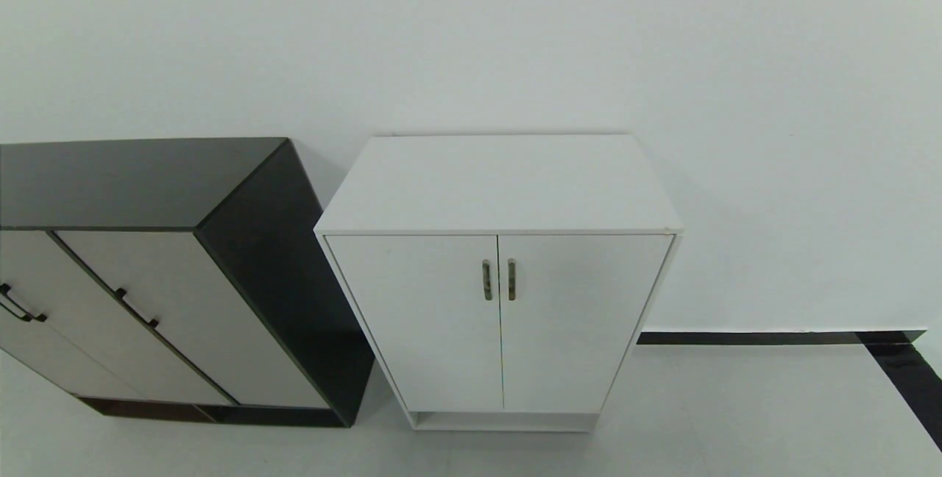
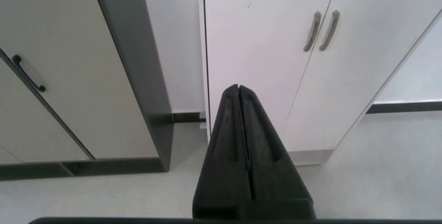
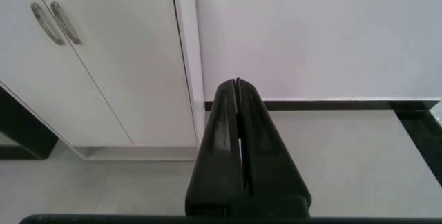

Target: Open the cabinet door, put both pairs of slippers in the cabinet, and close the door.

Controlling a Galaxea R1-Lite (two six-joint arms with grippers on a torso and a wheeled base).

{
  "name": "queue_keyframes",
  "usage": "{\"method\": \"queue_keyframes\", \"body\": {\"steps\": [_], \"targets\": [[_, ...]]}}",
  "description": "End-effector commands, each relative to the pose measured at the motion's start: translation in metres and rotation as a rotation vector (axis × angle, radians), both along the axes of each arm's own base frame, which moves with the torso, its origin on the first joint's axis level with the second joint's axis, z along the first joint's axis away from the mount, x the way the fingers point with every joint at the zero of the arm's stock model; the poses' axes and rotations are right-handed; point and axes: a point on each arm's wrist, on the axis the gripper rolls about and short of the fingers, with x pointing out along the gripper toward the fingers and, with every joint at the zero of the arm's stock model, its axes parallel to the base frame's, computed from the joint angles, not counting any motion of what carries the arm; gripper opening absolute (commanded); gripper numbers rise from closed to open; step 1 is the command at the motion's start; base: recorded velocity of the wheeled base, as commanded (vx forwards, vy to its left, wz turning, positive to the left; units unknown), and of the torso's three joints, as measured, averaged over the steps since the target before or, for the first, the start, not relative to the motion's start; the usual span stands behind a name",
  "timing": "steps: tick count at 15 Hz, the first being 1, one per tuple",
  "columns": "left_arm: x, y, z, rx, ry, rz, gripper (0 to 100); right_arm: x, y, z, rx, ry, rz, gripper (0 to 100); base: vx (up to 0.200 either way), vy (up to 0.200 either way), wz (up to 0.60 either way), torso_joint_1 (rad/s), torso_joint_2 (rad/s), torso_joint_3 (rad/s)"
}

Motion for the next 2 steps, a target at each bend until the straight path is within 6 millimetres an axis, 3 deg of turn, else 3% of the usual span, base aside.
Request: {"method": "queue_keyframes", "body": {"steps": [1,2], "targets": [[0.0000,0.0000,0.0000,0.000,0.000,0.000,0,0.0002,0.0000,-0.0002,-0.001,0.004,0.001,0,0.000,0.000,0.00,0.000,0.00,0.000],[0.0000,-0.0001,0.0000,0.000,0.000,-0.002,0,0.0002,0.0000,-0.0002,-0.001,0.004,0.001,0,0.000,0.000,0.00,0.000,0.00,0.000]]}}
